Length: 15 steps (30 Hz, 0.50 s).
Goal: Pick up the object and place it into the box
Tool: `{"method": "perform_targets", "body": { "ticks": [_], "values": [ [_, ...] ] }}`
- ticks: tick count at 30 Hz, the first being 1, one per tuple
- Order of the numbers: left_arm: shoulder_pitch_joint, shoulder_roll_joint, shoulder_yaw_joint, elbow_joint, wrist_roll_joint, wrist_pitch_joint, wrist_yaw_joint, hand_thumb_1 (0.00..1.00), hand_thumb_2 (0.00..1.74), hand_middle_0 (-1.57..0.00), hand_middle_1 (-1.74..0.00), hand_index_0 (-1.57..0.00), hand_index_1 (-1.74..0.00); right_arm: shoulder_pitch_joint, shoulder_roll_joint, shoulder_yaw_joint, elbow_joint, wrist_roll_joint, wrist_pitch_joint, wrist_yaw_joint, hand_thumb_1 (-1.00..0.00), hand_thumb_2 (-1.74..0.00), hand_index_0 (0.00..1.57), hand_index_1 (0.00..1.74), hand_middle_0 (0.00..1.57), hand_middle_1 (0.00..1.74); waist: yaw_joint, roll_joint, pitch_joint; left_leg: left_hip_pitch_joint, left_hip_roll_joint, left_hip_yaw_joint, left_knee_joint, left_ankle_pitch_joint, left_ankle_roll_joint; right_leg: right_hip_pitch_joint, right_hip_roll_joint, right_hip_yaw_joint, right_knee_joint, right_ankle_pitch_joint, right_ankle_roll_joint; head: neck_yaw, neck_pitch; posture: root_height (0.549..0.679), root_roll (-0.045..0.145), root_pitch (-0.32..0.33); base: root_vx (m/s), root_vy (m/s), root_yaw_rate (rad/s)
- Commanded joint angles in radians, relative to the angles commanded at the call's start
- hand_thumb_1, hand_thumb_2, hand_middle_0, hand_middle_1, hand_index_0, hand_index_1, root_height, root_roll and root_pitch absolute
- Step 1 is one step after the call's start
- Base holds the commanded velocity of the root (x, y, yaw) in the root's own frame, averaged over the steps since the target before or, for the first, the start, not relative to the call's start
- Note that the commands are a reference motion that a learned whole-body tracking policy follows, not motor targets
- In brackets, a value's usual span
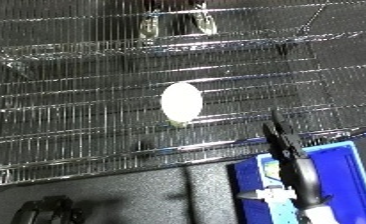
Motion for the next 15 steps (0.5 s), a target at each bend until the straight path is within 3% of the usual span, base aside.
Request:
{"method": "perform_targets", "body": {
  "ticks": [8, 15],
  "values": [
    [-0.028, -0.003, -0.022, 0.010, 0.006, 0.012, 0.008, 1.00, 1.74, -1.57, -1.74, -1.57, -1.74, -0.090, -0.010, 0.016, 0.030, -0.019, 0.017, -0.030, 0.00, 0.00, 0.00, 0.00, 0.00, 0.00, 0.013, 0.010, 0.000, -0.037, -0.009, 0.001, 0.014, 0.001, -0.0010, -0.037, -0.0059, -0.004, 0.017, 0.004, 0.0010, 0.025, 0.026, 0.636, 0.040, 0.044, 0.017, 0.014, 0.073],
    [-0.035, 0.006, -0.039, -0.002, 0.003, 0.012, 0.022, 1.00, 1.74, -1.57, -1.74, -1.57, -1.74, -0.163, -0.028, 0.028, 0.032, -0.024, 0.037, -0.057, 0.00, 0.00, 0.00, 0.00, 0.00, 0.00, 0.019, 0.026, 0.000, -0.085, -0.019, 0.007, 0.028, 0.000, 0.0026, -0.094, -0.0087, 0.002, 0.035, 0.012, 0.0043, 0.047, 0.106, 0.633, 0.038, 0.073, 0.034, 0.033, 0.040]
  ]
}}
